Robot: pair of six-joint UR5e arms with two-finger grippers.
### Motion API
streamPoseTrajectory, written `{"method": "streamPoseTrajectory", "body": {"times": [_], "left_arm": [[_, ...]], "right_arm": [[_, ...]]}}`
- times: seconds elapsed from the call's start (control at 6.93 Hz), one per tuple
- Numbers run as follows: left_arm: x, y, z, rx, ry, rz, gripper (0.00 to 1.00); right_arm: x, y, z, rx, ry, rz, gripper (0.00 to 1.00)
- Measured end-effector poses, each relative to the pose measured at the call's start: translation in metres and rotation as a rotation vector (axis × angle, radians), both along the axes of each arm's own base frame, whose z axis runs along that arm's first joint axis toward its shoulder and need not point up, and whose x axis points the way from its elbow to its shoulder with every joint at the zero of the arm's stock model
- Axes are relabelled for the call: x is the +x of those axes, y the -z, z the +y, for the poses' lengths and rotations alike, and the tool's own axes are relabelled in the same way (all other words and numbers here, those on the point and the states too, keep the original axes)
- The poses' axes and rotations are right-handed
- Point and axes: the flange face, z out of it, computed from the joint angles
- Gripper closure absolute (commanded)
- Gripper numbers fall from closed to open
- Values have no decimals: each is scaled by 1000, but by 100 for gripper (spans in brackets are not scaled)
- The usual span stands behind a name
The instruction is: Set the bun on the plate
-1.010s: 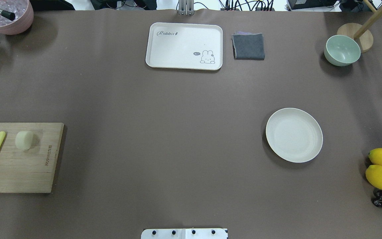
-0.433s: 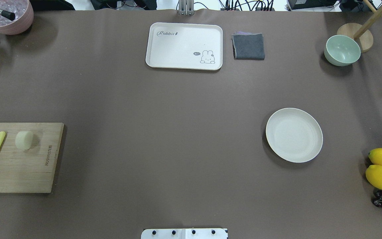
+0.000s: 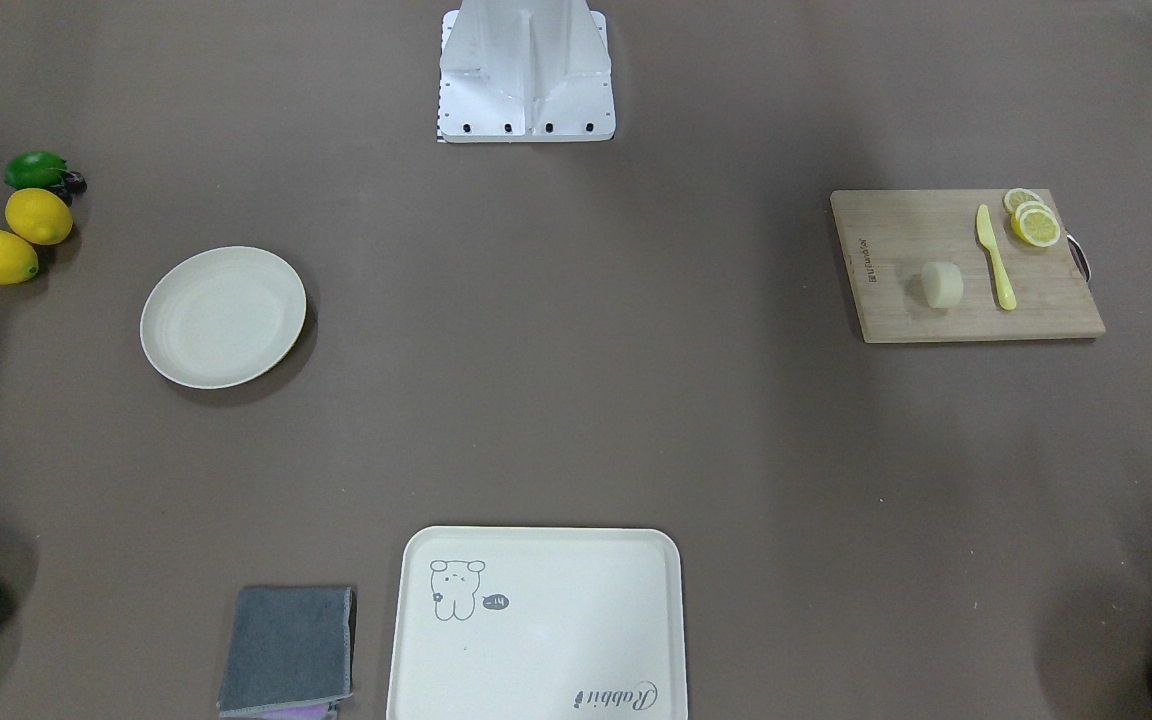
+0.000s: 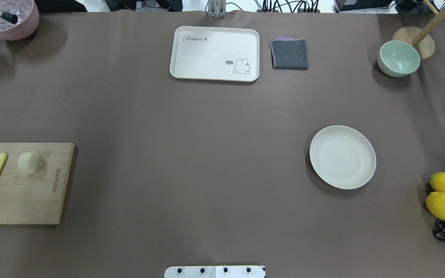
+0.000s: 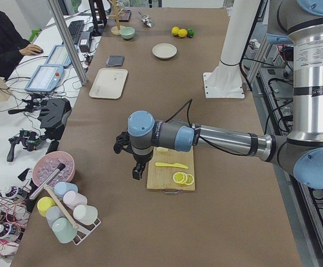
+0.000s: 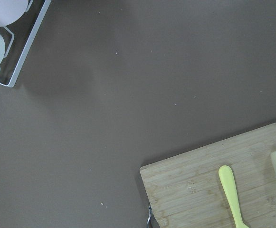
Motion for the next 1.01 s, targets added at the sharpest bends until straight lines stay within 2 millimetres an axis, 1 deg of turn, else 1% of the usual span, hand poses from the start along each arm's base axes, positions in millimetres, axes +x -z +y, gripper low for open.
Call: {"method": "streamPoseTrajectory", "body": {"times": [0.43,0.87,1.01], "left_arm": [[0,-4,-1,37,0,-4,2],[1,-30,-4,21,-1,-42,2],[1,-29,-9,30,2,-58,2]], "right_arm": [[-1,3,9,8,2,-2,0],[-1,3,6,10,5,1,0],[-1,4,4,13,5,2,0]]}}
